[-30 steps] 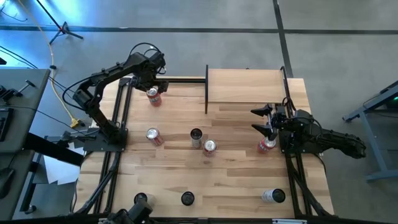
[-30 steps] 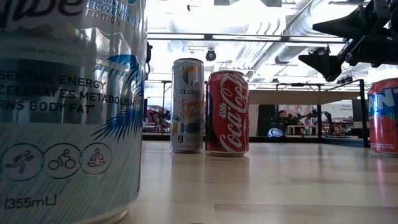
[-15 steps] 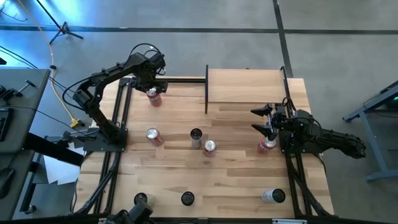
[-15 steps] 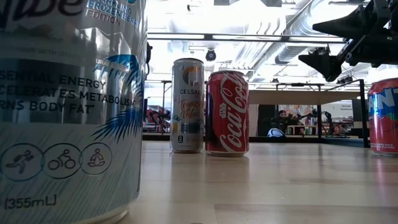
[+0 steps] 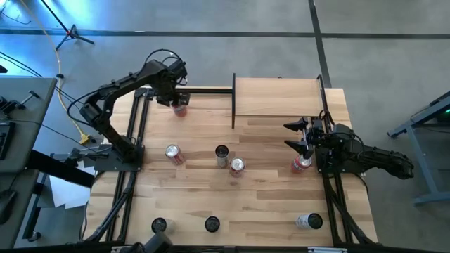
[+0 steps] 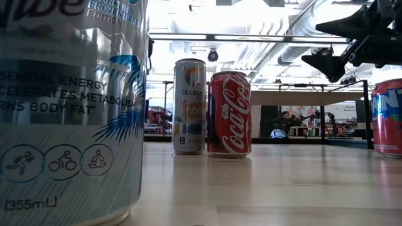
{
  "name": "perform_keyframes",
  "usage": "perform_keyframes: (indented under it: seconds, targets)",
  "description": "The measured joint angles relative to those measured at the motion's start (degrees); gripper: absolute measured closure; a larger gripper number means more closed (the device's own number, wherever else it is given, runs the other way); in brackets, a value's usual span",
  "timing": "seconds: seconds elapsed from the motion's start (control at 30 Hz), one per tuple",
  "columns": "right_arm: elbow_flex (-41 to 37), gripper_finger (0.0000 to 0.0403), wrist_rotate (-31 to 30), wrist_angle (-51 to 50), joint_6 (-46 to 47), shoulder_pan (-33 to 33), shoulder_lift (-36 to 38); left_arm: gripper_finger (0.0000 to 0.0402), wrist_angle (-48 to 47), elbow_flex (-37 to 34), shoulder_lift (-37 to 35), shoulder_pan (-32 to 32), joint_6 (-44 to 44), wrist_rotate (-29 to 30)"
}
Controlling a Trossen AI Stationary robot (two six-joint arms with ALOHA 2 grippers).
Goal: Place canned beverage on shelf
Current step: Move the left red soda can to the middle of the table
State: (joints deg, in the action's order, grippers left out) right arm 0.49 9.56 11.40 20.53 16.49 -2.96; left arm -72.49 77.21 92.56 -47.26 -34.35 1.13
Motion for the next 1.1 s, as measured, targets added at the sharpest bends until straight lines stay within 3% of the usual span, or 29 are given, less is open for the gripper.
perform_keyframes:
  seconds: [0.23,0.53,0.7,1.1]
  targets:
    - [0.0,0.0004,0.0,0.0,0.0,0.0,0.0,0.0329,0.1,0.0,-1.4,0.6,-0.8,0.2]
    - [0.0,0.0004,0.0,0.0,0.0,0.0,0.0,0.0302,0.7,0.0,-1.8,1.8,1.6,0.6]
    - [0.0,0.0004,0.0,0.0,0.0,0.0,0.0,0.0255,1.0,0.0,-1.8,2.0,4.2,2.2]
    - [0.0,0.0004,0.0,0.0,0.0,0.0,0.0,0.0089,7.8,0.0,-1.8,0.0,6.1,4.9]
